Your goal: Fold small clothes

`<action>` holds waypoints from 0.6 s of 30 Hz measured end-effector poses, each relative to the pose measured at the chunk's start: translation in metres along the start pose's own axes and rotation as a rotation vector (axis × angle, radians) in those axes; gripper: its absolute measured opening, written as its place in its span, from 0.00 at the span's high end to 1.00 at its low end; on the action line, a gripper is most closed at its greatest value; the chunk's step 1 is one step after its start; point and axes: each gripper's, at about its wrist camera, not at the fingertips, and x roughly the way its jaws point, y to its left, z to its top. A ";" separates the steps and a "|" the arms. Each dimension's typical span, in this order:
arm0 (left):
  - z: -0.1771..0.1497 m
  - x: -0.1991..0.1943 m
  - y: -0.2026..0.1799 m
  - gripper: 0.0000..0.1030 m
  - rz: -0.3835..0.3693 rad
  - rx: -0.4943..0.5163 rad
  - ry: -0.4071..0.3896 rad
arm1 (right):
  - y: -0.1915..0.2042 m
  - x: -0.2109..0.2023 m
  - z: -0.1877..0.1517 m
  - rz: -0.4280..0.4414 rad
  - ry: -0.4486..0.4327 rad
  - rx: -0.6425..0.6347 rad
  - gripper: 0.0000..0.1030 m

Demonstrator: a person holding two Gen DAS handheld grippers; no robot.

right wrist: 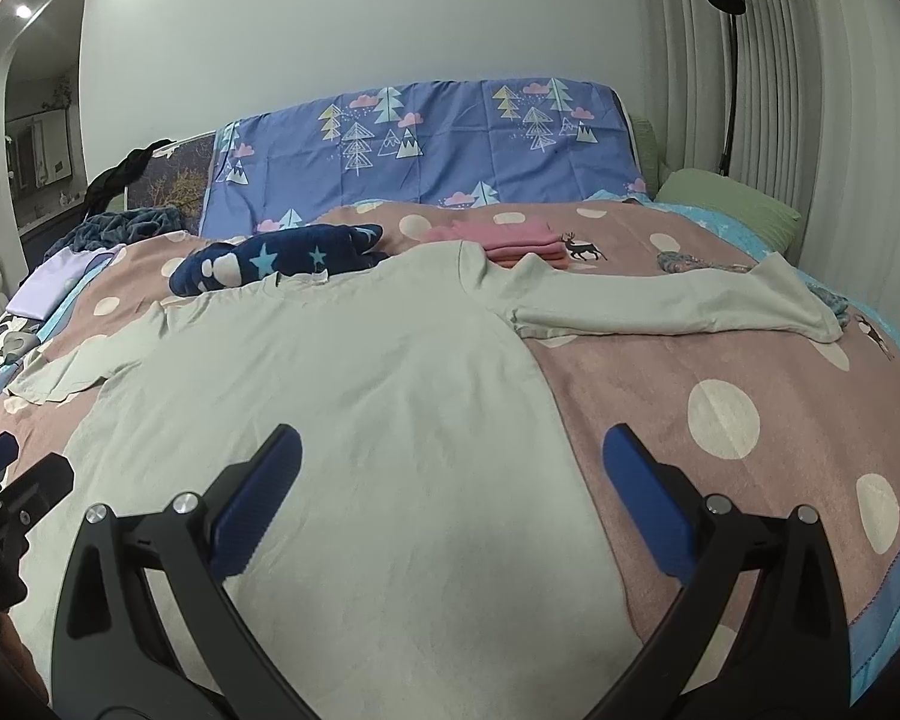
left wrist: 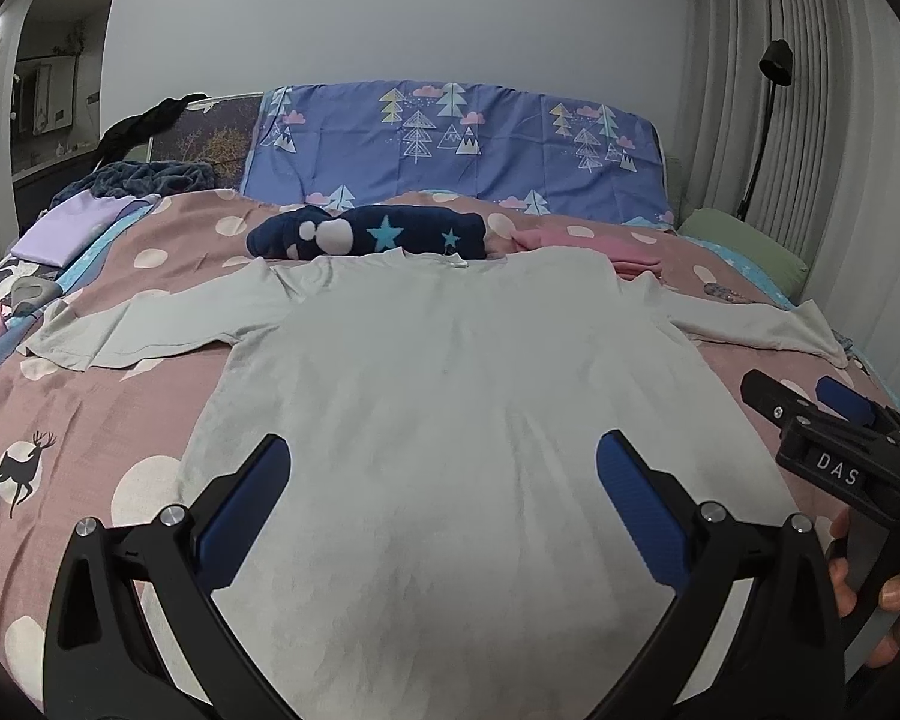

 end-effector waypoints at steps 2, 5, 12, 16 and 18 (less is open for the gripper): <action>-0.001 0.001 -0.001 0.01 -0.009 0.003 0.002 | 0.000 0.000 0.000 -0.001 -0.005 0.003 0.02; -0.001 0.002 -0.002 0.01 -0.008 0.016 0.007 | -0.002 0.002 0.000 0.001 -0.002 0.014 0.02; -0.004 0.007 -0.001 0.01 -0.047 0.000 0.020 | -0.008 0.006 -0.002 -0.001 0.014 0.040 0.02; -0.005 0.009 -0.002 0.01 -0.038 0.008 0.025 | -0.010 0.010 -0.002 0.028 0.040 0.065 0.02; -0.005 0.010 -0.002 0.01 -0.036 0.008 0.029 | -0.010 0.011 -0.002 0.031 0.046 0.070 0.02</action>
